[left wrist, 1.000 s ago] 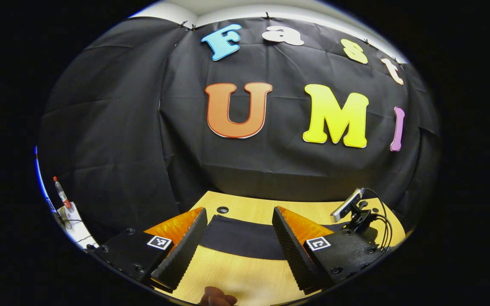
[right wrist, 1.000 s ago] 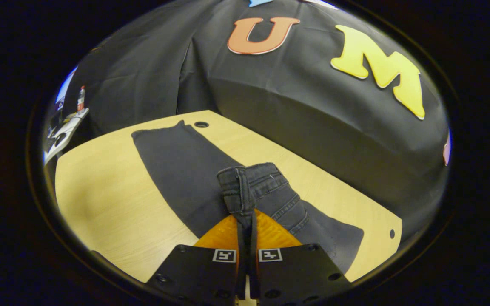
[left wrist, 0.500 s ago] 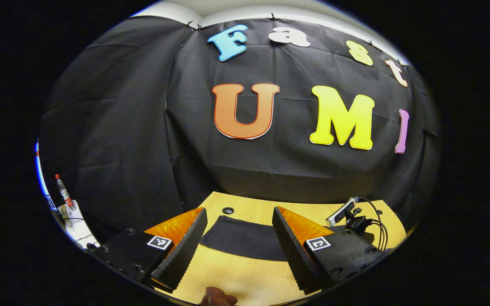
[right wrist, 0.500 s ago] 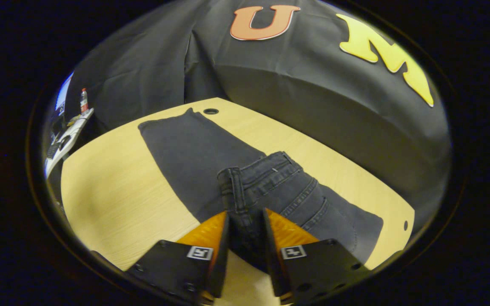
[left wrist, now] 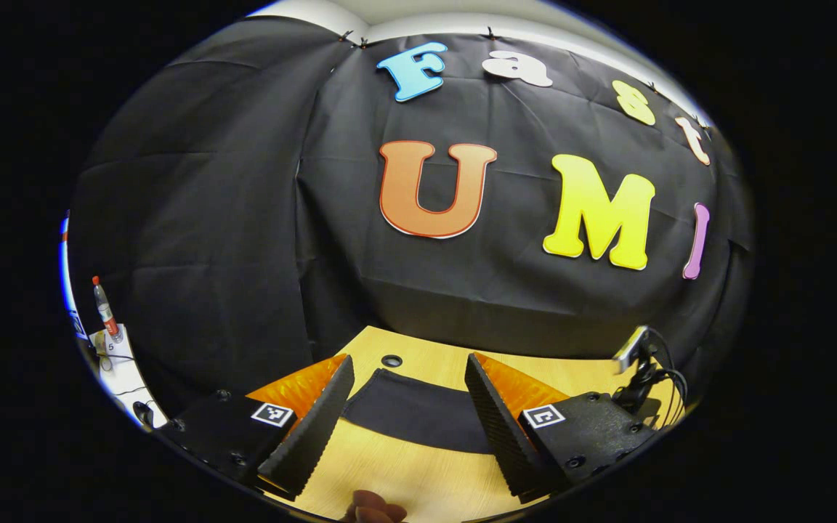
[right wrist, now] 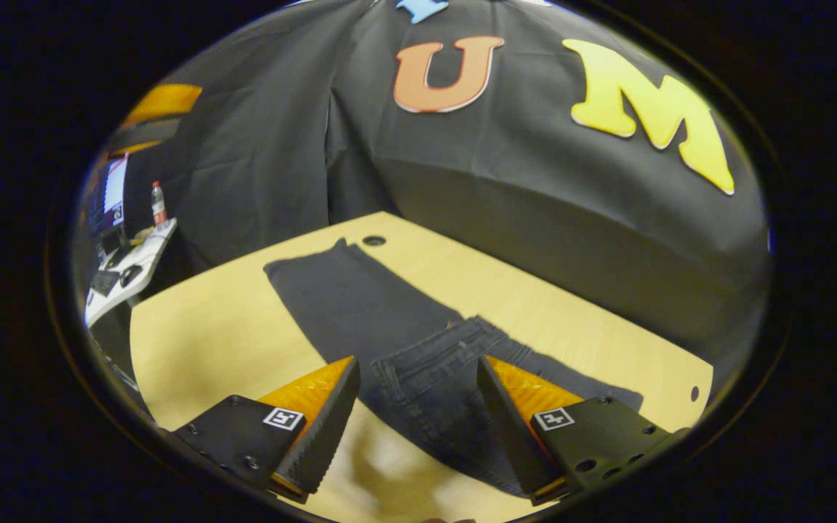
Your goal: Grasp the waist and the cuffs of the jeans and fold them to make the two legs overlap; first hold the waist and fold one-third of the jeans toward the cuffs, then hold the cuffs and fold the remaining one-third in the same direction to finish folding.
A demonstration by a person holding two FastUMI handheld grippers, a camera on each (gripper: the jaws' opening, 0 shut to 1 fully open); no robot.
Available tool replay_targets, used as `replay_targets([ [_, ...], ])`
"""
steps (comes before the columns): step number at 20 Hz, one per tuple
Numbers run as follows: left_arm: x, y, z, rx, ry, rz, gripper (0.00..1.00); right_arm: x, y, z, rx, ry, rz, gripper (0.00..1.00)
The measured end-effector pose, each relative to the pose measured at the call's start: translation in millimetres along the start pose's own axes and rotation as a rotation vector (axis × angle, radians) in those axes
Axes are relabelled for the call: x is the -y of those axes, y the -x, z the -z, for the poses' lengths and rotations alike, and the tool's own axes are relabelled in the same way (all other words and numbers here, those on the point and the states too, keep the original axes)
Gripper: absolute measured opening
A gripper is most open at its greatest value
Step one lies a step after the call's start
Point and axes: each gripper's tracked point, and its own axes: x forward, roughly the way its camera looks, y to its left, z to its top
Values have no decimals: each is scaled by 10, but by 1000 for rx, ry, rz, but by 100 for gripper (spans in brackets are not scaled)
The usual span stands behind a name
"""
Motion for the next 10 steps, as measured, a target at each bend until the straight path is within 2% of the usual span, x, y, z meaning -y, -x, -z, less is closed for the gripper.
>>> replay_targets([
  [6, -118, -170, 174, -37, 40, 2, 99, 628, 583, -1078, 273, -74, 117, 99],
  [10, -271, -319, 409, -88, 133, -6, 99, 1168, 1057, -1484, 406, -136, 211, 99],
])
